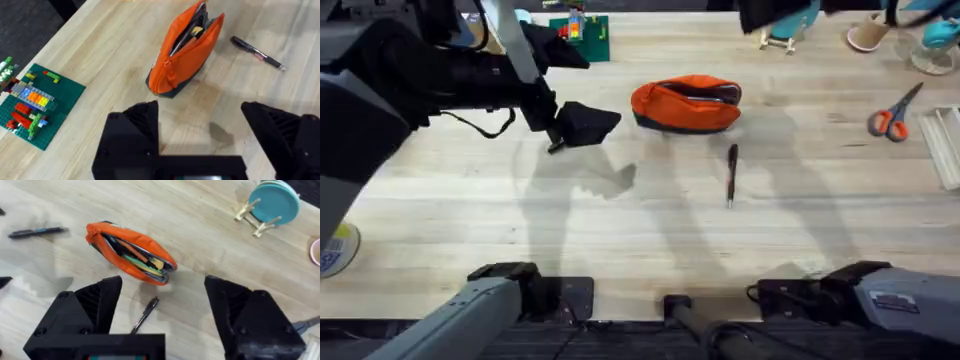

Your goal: Unzip the bag, pick up the pens from the table one at a time and place them inside, then zip the bag closed.

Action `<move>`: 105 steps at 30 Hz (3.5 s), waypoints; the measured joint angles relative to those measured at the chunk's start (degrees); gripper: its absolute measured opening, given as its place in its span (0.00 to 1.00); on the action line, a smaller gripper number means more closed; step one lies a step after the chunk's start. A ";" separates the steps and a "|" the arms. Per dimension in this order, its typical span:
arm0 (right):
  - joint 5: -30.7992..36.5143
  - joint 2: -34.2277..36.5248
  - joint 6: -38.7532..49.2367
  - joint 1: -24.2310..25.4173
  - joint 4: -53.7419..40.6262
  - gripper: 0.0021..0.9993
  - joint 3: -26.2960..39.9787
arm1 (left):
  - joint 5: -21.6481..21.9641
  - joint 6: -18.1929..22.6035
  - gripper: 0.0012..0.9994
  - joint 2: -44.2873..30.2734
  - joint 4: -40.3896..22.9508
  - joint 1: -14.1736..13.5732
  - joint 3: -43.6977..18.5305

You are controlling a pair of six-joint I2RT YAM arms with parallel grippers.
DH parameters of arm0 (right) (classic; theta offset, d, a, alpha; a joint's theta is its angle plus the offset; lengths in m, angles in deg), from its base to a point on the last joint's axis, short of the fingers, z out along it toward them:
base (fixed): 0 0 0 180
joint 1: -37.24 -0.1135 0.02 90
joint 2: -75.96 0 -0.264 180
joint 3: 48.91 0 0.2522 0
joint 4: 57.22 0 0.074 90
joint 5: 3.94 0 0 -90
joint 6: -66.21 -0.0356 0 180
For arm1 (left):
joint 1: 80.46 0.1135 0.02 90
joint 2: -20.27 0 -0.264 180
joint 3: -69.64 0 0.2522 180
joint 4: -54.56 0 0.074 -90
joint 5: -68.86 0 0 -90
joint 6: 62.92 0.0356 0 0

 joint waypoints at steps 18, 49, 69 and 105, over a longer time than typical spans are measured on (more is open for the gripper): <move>7.80 -17.09 -23.45 0.00 4.93 1.00 -27.89 | 0.01 0.00 0.99 0.00 0.00 0.00 0.00; 0.28 -11.04 -43.27 -3.77 14.85 1.00 -43.99 | 0.01 0.00 0.99 0.00 0.00 0.00 0.00; 0.28 3.00 -48.79 -3.82 19.34 1.00 -47.16 | 0.01 0.00 0.99 0.00 0.00 0.00 0.00; 2.27 6.32 -52.21 -4.02 19.46 0.04 -45.65 | 0.01 0.00 0.99 0.00 0.00 0.00 0.00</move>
